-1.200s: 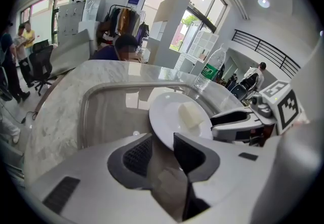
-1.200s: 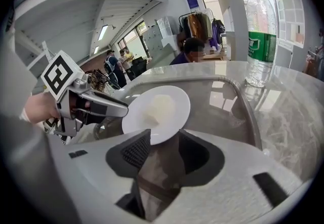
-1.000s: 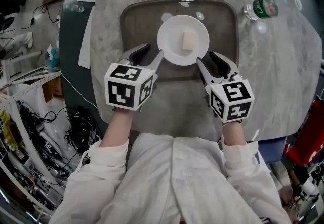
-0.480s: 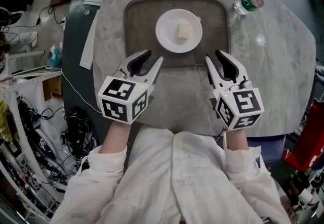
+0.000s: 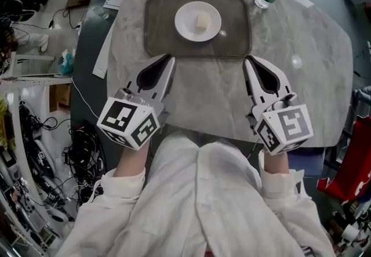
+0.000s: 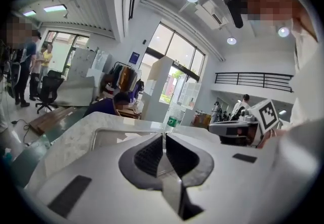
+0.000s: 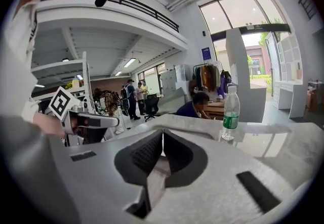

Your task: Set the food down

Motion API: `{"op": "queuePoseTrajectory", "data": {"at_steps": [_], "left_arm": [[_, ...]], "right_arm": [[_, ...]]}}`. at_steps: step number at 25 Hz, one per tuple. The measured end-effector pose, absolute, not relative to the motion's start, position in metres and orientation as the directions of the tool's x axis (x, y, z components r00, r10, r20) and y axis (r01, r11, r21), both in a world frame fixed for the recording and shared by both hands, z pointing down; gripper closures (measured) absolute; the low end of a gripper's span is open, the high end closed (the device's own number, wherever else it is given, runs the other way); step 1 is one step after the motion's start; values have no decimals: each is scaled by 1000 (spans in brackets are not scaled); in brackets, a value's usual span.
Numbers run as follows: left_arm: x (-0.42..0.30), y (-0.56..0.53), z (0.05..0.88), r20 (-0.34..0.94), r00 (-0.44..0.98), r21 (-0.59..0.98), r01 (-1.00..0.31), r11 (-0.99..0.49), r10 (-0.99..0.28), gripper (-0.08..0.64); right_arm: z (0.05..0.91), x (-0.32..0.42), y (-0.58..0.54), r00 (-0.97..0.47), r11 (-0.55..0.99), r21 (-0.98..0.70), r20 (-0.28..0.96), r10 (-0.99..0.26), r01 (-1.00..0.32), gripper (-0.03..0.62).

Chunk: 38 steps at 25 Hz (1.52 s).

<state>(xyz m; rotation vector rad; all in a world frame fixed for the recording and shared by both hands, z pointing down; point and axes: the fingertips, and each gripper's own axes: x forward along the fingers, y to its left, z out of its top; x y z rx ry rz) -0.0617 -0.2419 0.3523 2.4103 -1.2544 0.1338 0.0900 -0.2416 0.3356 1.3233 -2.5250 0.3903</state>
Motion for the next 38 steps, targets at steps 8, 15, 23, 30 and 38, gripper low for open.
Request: {"op": "queuePoseTrajectory", "data": {"at_steps": [8, 15, 23, 30, 38], "left_arm": [[-18, -172, 335, 244, 649, 313, -756, -575, -720, 532], [5, -144, 324, 230, 694, 350, -713, -607, -682, 532], [9, -131, 330, 310, 735, 328, -678, -658, -603, 532], [14, -121, 338, 327, 767, 359, -641, -678, -552, 532], [9, -113, 342, 332, 785, 375, -619, -690, -523, 532]], "right_arm": [[325, 102, -173, -570, 562, -127, 320, -757, -818, 589], [327, 102, -143, -580, 555, -174, 311, -753, -814, 589], [320, 81, -131, -608, 590, -162, 322, -726, -791, 589], [325, 64, -115, -675, 679, -146, 374, -636, -720, 589], [329, 38, -109, -750, 752, -190, 396, -530, -631, 589]]}}
